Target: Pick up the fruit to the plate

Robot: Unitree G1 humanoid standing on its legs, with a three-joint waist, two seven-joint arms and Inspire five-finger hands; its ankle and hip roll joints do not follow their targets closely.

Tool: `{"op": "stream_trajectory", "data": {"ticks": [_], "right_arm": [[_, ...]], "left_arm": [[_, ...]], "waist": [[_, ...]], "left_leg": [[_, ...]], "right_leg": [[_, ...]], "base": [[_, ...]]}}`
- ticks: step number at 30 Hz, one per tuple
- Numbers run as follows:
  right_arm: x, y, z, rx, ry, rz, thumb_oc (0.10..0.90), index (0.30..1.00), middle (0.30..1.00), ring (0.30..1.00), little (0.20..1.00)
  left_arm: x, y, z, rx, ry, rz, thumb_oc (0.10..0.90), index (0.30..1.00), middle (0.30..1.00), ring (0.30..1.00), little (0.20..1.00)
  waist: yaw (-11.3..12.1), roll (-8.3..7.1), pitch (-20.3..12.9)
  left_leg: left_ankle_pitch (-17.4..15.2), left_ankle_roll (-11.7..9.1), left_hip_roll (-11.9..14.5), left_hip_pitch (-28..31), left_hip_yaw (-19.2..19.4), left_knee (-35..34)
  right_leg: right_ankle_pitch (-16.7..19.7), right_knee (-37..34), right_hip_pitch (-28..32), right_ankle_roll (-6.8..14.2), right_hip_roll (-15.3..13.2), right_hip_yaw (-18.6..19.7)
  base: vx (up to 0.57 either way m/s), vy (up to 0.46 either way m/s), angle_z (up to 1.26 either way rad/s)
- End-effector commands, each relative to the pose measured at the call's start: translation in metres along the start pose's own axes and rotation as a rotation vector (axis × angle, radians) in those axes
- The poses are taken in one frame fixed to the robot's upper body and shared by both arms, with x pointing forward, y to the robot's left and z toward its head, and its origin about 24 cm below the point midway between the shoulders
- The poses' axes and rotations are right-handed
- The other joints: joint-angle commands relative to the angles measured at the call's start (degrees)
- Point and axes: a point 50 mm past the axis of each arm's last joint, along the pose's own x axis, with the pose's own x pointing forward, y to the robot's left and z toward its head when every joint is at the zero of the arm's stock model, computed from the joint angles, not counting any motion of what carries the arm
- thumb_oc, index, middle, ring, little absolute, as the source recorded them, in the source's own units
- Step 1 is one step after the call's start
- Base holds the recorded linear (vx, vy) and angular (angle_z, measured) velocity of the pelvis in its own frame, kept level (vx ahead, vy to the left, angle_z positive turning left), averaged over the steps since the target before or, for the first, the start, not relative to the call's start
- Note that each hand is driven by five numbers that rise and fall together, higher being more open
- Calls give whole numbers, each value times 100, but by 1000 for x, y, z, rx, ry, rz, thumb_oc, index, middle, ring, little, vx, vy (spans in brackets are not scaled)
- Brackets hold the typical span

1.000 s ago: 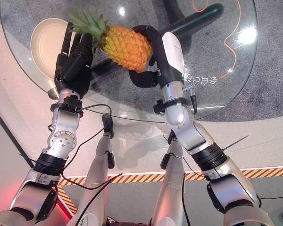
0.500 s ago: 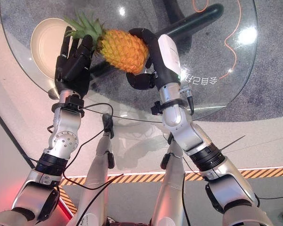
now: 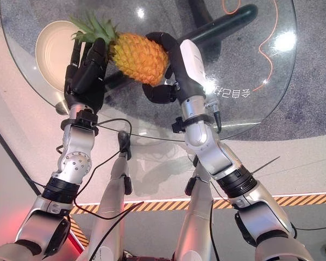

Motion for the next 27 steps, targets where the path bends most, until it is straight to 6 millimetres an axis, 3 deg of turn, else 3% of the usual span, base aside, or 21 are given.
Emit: {"op": "stream_trajectory", "data": {"ticks": [1,17,18,19,20,27], "right_arm": [[8,-26,114,179,-543,-79,100,300,300,300,200],[7,-22,114,172,-541,-41,100,300,300,300,200],[7,-22,114,172,-541,-41,100,300,300,300,200],[8,-22,114,172,-542,-42,100,300,300,300,200],[8,-22,114,172,-541,-42,100,300,300,300,200],[8,-22,113,169,-539,-43,100,300,300,300,200]], "left_arm": [[4,-54,15,-77,-69,-268,800,900,900,900,900],[2,-62,10,-101,-29,-382,800,900,900,900,900],[3,-63,11,-101,-39,-393,520,660,660,660,620],[3,-63,12,-100,-47,-399,424,578,578,578,524],[3,-63,13,-104,-60,-404,100,300,300,300,200],[2,-63,19,-105,-113,-415,100,300,300,300,200]], "waist": [[51,-58,-146],[39,-51,-146],[39,-49,-146],[40,-49,-146],[42,-48,-146],[40,-58,-146]], "left_leg": [[-166,-24,93,143,-82,95],[-172,-21,92,170,-69,83],[-173,-20,94,178,-68,77],[-173,-19,95,180,-69,73],[-176,-17,94,184,-72,72],[-185,-15,82,176,-91,80]], "right_leg": [[400,-338,142,166,-106,-252],[415,-373,171,173,-125,-242],[416,-377,175,173,-126,-241],[416,-377,176,173,-127,-242],[414,-375,178,172,-127,-241],[407,-352,155,168,-117,-229]], "base": [[0,0,0],[0,0,0],[0,0,0],[0,0,0],[0,0,0],[0,0,0]]}}
